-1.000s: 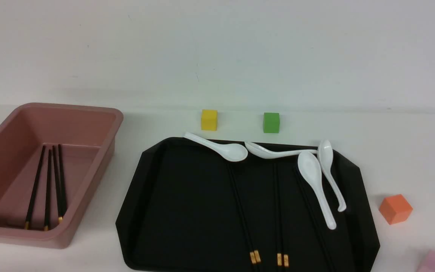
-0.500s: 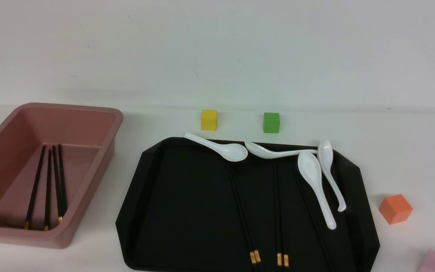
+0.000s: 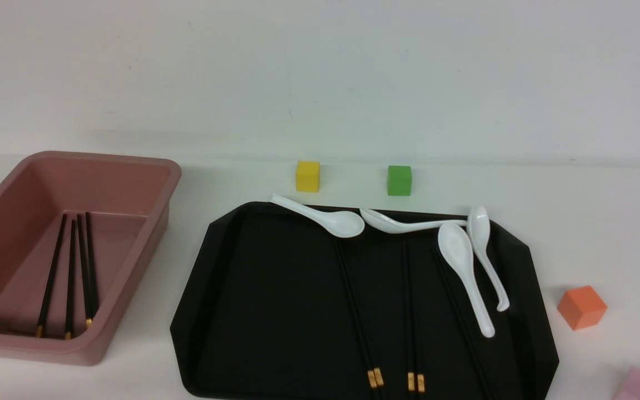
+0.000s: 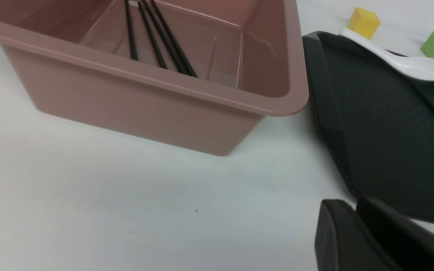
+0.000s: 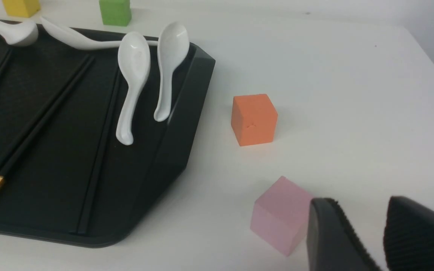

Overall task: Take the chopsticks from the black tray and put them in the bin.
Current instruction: Use the left arm to grab a pair of chopsticks

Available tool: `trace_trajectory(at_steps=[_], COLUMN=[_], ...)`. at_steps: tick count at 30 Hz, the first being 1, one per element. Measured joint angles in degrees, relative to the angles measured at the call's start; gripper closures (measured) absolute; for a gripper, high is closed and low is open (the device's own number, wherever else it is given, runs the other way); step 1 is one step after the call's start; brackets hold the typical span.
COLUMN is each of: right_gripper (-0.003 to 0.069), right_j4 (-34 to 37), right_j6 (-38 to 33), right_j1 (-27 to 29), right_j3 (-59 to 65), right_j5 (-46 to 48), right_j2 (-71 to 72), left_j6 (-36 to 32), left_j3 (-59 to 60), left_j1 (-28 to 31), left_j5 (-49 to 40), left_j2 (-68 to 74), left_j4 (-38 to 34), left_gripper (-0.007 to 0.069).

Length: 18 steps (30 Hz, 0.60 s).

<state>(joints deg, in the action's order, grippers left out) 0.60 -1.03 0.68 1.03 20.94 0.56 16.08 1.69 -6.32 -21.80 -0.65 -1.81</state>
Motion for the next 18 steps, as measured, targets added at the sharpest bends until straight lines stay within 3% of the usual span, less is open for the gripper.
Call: trace_trajectory(at_steps=[18], right_gripper=[0.0419], right_j4=[0.0], right_j6=[0.0], right_j1=[0.0], right_j3=[0.0], right_j5=[0.0], right_j2=[0.0], left_j6=[0.0], left_j3=[0.0], left_j1=[0.0], left_j5=[0.0], left_j2=[0.0], left_j4=[0.0], left_gripper=[0.0542])
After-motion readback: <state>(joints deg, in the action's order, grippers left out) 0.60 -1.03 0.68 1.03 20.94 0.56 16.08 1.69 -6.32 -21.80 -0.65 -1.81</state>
